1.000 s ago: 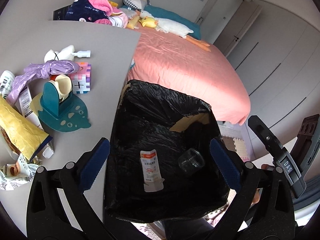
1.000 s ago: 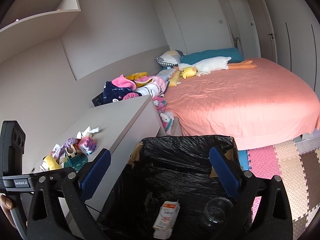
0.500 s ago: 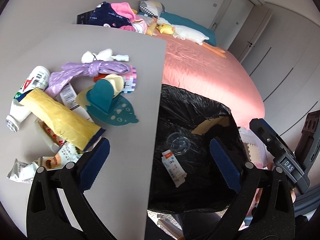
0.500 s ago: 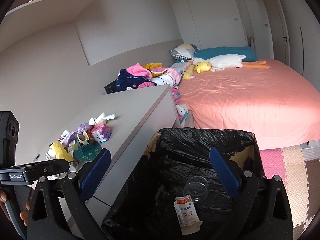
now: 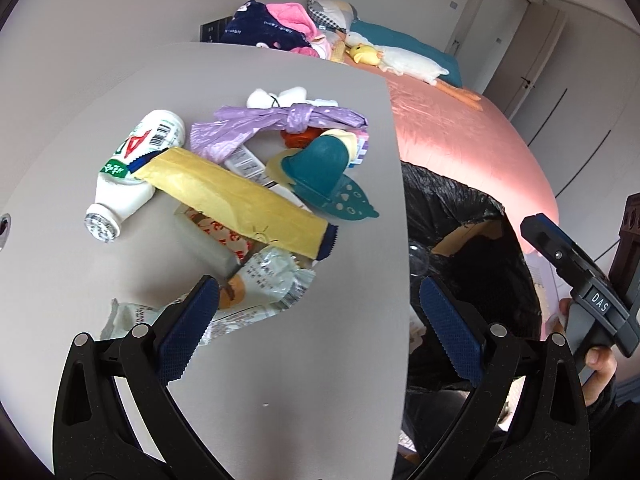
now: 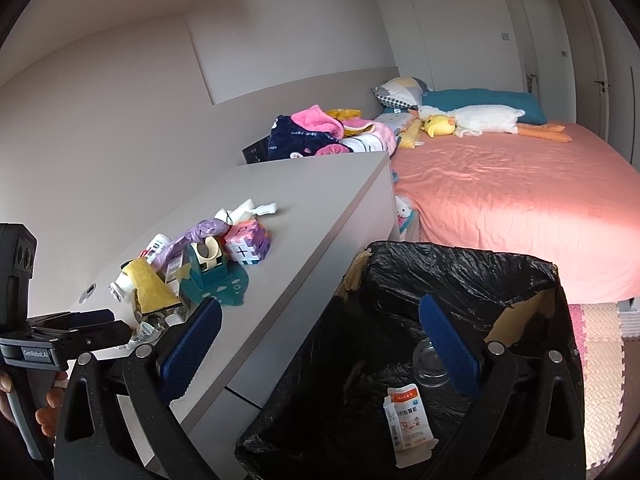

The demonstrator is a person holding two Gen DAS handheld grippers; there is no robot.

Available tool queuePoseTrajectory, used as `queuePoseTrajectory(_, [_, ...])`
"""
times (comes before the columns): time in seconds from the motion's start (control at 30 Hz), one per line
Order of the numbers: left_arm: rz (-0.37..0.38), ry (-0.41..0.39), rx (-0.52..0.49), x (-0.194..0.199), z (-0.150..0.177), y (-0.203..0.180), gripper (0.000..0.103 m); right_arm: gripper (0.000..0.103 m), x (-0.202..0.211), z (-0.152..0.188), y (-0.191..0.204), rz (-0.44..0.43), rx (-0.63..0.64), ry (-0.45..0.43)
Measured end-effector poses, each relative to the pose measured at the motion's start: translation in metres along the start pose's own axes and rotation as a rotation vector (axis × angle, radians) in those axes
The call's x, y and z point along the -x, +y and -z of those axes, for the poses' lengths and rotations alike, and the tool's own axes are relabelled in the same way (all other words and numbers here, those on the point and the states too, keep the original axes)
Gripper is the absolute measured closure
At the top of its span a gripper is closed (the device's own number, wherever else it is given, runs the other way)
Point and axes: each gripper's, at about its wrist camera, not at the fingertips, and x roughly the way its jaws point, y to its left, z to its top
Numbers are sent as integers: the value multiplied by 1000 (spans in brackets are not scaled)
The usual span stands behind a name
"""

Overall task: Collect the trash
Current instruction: 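Move the left gripper to the silver snack wrapper and grasp it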

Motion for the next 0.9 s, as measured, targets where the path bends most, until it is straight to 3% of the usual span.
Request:
queuePoseTrajectory(0.5, [-117, 35, -46, -5, 22, 45, 6, 4, -27, 7, 31, -34, 50, 51])
queuePoseTrajectory(0.63, [-108, 13, -1, 5, 23, 57, 6, 4, -33, 8, 34, -42, 52, 65])
queuePoseTrajectory(0.8, [-152, 39, 15, -3, 25, 69, 6, 4, -39, 10, 37, -50, 56, 76])
queuePoseTrajectory(0.9, [-134, 55, 68, -10, 25, 78, 6, 4, -41, 10, 36, -50, 54, 79])
